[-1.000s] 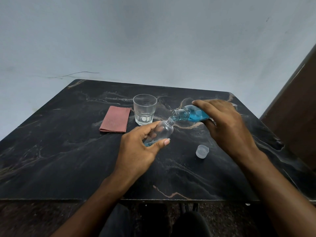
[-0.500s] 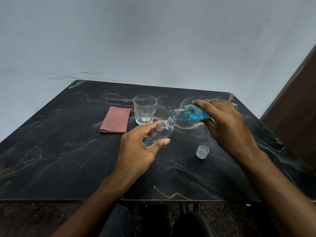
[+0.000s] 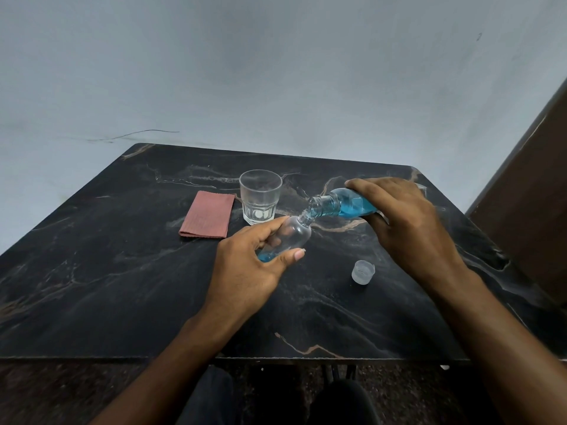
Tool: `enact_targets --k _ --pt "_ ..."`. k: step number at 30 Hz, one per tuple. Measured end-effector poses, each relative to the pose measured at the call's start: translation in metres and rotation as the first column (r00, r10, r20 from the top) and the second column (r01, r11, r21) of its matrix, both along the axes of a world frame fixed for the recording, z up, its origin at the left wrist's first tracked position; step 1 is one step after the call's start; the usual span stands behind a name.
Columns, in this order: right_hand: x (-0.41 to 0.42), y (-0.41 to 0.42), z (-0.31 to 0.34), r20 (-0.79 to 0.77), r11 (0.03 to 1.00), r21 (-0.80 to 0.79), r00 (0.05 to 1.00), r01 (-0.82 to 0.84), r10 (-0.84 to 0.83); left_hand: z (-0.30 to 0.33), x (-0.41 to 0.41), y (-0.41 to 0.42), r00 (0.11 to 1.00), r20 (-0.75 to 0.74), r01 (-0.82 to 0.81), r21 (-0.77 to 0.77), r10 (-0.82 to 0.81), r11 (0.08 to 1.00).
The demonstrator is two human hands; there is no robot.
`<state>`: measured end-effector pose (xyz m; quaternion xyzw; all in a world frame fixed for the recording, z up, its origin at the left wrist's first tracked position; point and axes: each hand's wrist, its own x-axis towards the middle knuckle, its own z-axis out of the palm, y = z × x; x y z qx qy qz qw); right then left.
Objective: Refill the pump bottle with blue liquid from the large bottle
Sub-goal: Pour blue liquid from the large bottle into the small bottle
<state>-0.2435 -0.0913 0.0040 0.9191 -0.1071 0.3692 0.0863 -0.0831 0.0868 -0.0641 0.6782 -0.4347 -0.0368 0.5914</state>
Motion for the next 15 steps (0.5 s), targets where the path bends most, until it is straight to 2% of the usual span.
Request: enact_targets --k 15 --pt "-0.0018 0.0011 0.0022 -0.013 1.000 -0.012 1.000 -0.004 0.004 0.0014 -0.0018 0.0026 1.000 0.003 0.010 0.016 -0.010 1.000"
